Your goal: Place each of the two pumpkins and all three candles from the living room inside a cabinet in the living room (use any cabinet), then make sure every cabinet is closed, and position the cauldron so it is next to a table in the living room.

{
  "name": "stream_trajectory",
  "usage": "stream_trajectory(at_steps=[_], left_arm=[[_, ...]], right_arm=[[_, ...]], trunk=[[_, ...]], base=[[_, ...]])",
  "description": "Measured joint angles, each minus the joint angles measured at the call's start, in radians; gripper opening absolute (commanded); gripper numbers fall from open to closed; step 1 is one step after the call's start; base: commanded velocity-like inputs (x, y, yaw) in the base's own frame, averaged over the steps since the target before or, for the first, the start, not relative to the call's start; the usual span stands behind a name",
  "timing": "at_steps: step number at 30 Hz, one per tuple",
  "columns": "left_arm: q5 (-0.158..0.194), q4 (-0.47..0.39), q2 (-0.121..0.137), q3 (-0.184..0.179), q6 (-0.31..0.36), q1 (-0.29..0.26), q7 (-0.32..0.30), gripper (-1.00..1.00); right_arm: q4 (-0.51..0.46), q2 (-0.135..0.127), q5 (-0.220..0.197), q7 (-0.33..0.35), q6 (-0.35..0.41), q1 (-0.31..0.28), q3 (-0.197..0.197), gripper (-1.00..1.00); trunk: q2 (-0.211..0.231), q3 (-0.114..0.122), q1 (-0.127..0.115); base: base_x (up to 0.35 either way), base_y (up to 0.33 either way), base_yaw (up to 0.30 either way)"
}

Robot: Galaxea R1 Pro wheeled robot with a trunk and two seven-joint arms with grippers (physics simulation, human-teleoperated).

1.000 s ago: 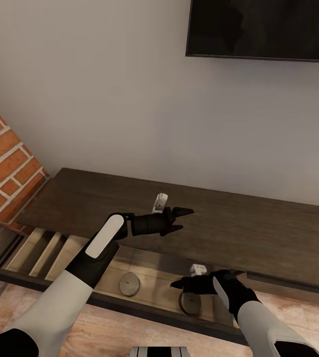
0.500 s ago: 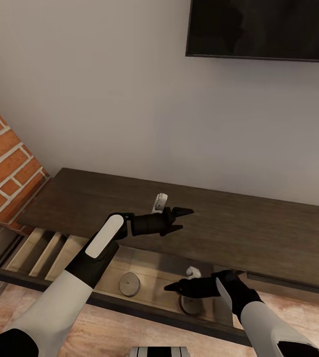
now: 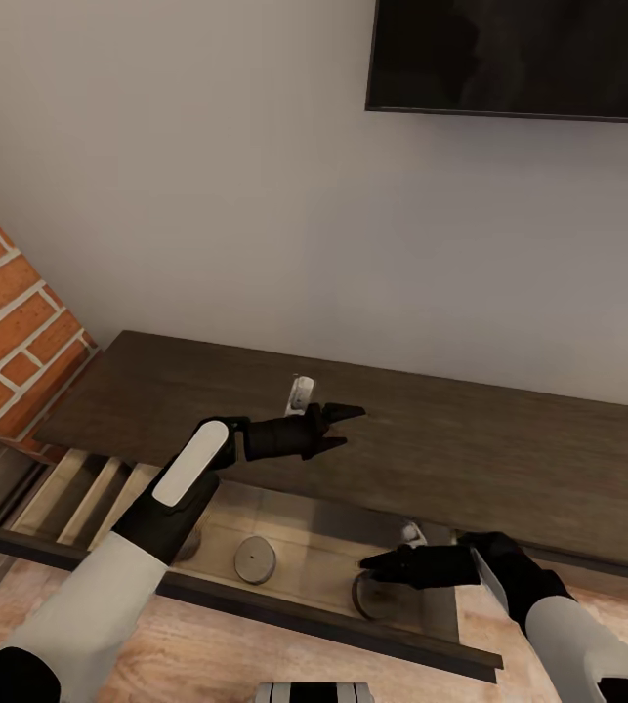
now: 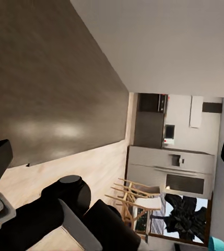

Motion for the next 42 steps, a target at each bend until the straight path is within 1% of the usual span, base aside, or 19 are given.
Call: stream_trajectory(at_steps=[1,2,3,4,6,8,9,11,12,15,16,17,18,19,21,25,38,41,42], left_arm=[[-0.001,0.000,0.012,0.002,0.000,0.000,-0.027,1.00],[-0.003,0.000,0.021,0.006,0.000,0.000,-0.046,1.00],[-0.005,0.000,0.034,0.017,0.000,-0.001,-0.069,1.00],[-0.006,0.000,0.037,0.026,0.000,-0.001,-0.076,1.00],[-0.009,0.001,0.043,0.050,0.000,-0.001,-0.084,1.00],[-0.011,0.003,0.044,0.059,0.000,0.000,-0.086,1.00],[-0.012,0.003,0.044,0.061,0.000,-0.001,-0.086,1.00],[-0.012,0.003,0.045,0.062,0.000,-0.001,-0.086,1.00],[-0.012,0.004,0.045,0.062,0.000,-0.001,-0.086,1.00],[-0.014,0.006,0.044,0.061,0.000,0.000,-0.085,1.00],[-0.016,0.007,0.043,0.061,0.000,0.000,-0.085,1.00],[-0.017,0.007,0.042,0.061,0.000,0.000,-0.083,1.00],[-0.019,0.008,0.039,0.061,-0.001,0.000,-0.081,1.00],[-0.020,0.009,0.037,0.061,-0.001,-0.001,-0.080,1.00],[-0.021,0.012,0.033,0.062,-0.001,0.000,-0.081,1.00],[-0.021,0.013,0.032,0.063,-0.001,-0.001,-0.081,1.00],[-0.024,0.014,0.036,0.055,0.002,-0.001,-0.080,1.00],[-0.043,0.015,0.033,0.054,0.003,-0.001,-0.078,1.00],[-0.079,0.015,0.031,0.053,0.004,-0.001,-0.078,1.00]], right_arm=[[-0.015,-0.020,-0.001,0.032,0.022,0.000,0.024,1.00],[-0.033,-0.035,-0.002,0.050,0.042,0.000,0.035,1.00],[-0.069,-0.067,-0.005,0.071,0.071,0.000,0.045,1.00],[-0.083,-0.087,-0.008,0.076,0.083,0.006,0.055,1.00],[-0.105,-0.148,-0.017,0.097,0.111,0.026,0.053,1.00],[-0.113,-0.194,-0.036,0.166,0.141,0.031,0.054,1.00],[-0.114,-0.208,-0.034,0.185,0.146,0.026,0.071,1.00],[-0.116,-0.235,-0.036,0.203,0.151,0.009,0.145,1.00],[-0.118,-0.242,-0.036,0.204,0.152,0.003,0.169,1.00],[-0.134,-0.276,-0.044,0.204,0.155,0.002,0.200,1.00],[-0.136,-0.281,-0.043,0.204,0.155,0.002,0.203,1.00],[-0.139,-0.285,-0.040,0.204,0.156,0.002,0.191,1.00],[-0.149,-0.288,-0.040,0.204,0.157,0.001,0.059,1.00],[-0.157,-0.289,-0.046,0.204,0.157,0.001,0.033,1.00],[-0.177,-0.290,-0.058,0.204,0.158,0.002,0.031,1.00],[-0.185,-0.287,-0.062,0.204,0.157,0.002,0.030,1.00],[-0.186,-0.279,-0.052,0.204,0.146,0.002,0.032,1.00],[-0.186,-0.278,-0.051,0.177,0.145,0.002,0.033,1.00],[-0.186,-0.277,-0.051,0.148,0.143,0.002,0.034,1.00]], trunk=[[0.000,0.000,0.000],[0.000,0.000,0.000],[0.000,0.000,0.000],[0.000,0.000,0.000],[0.000,0.000,0.000],[0.000,0.000,0.000],[0.000,0.000,0.000],[0.000,0.000,0.000],[0.000,0.000,0.000],[0.000,0.000,0.000],[0.000,0.000,0.000],[0.007,0.003,-0.004],[0.014,0.006,-0.008],[0.021,0.009,-0.011],[0.035,0.016,-0.019],[0.063,0.028,-0.034],[0.154,0.069,-0.084],[0.175,0.078,-0.096],[0.182,0.081,-0.100]], base=[[0.000,0.000,0.000],[0.000,0.000,0.000],[0.000,0.000,0.000],[0.000,0.000,0.000],[0.000,0.000,0.000],[0.000,0.000,0.000],[0.000,0.000,0.000],[0.000,0.000,0.000],[0.000,0.000,0.000],[0.000,0.000,0.000],[0.000,0.000,0.000],[0.000,0.000,0.000],[0.000,0.000,0.000],[0.000,0.000,0.000],[0.000,0.000,0.000],[0.000,0.000,0.000],[0.000,0.000,0.000],[0.000,0.000,0.000],[0.000,0.000,0.000]])
